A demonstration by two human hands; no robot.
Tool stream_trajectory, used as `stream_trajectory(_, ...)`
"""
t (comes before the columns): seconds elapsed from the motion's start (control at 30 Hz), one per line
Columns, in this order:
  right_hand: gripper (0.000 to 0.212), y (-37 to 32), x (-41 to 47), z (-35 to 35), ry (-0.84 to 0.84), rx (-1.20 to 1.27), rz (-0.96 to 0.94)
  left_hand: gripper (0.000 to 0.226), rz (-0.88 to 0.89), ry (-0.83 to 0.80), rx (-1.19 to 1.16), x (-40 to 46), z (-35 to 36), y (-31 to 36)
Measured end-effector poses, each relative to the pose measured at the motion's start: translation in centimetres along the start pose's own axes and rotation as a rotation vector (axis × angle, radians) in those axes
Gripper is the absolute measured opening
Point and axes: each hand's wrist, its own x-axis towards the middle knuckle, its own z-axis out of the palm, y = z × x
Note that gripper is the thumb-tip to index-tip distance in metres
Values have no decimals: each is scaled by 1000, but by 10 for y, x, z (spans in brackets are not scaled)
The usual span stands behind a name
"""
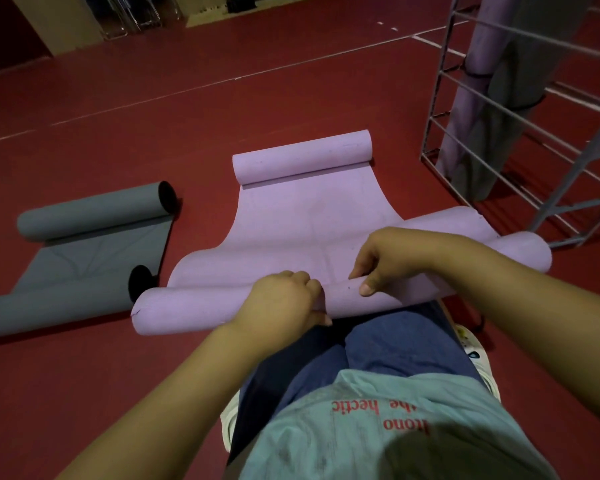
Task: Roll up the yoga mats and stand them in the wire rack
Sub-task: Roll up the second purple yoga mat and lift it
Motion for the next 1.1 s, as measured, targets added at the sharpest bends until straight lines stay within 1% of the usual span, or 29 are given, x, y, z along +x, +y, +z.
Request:
stream_trajectory(0.07, 34, 1, 0, -2, -1, -13, -13, 48, -47, -66, -74, 7, 0, -5)
stream_trajectory(0.13, 36, 0, -4, -3, 18, -36, -28, 45, -36, -139, -93, 12, -4, -10)
stream_trajectory(0.23, 42, -5, -16, 2, 147, -161, -49, 43, -12, -190, -152, 19, -5, -17)
stream_trajectory(0.33, 41, -11, -30, 18, 282, -310, -84, 36, -13, -260, -211, 26, -10, -24)
stream_trajectory(0.4, 42, -13, -33, 31, 307, -341, -85, 34, -27, -304, -270, 31, -11, -28)
stream_trajectory(0.5, 46, -13, -28, 42, 322, -365, -48, 36, -58, -370, -359, 39, -11, -36)
stream_trajectory(0.67, 39, -13, -13, 23, 249, -364, -30, 41, -146, -483, -545, 49, -10, -45)
stream_trajectory(0.77, 40, -17, -6, 15, 201, -379, -29, 46, -103, -468, -500, 53, -2, -49)
stream_trajectory(0.8, 41, -19, -4, 13, 187, -376, -25, 44, -99, -466, -473, 54, -1, -50)
stream_trajectory(0.87, 42, -19, -2, 11, 169, -353, -21, 33, -118, -493, -474, 56, -2, -50)
stream_trajectory(0.97, 42, -16, 0, 5, 147, -280, -14, 27, -125, -508, -515, 58, -4, -51)
stream_trajectory(1.03, 42, -14, 5, 0, 117, -232, -11, 43, -146, -500, -515, 58, -8, -52)
stream_trajectory(1.1, 40, -12, 11, -7, 70, -195, -3, 45, -160, -485, -516, 59, -14, -53)
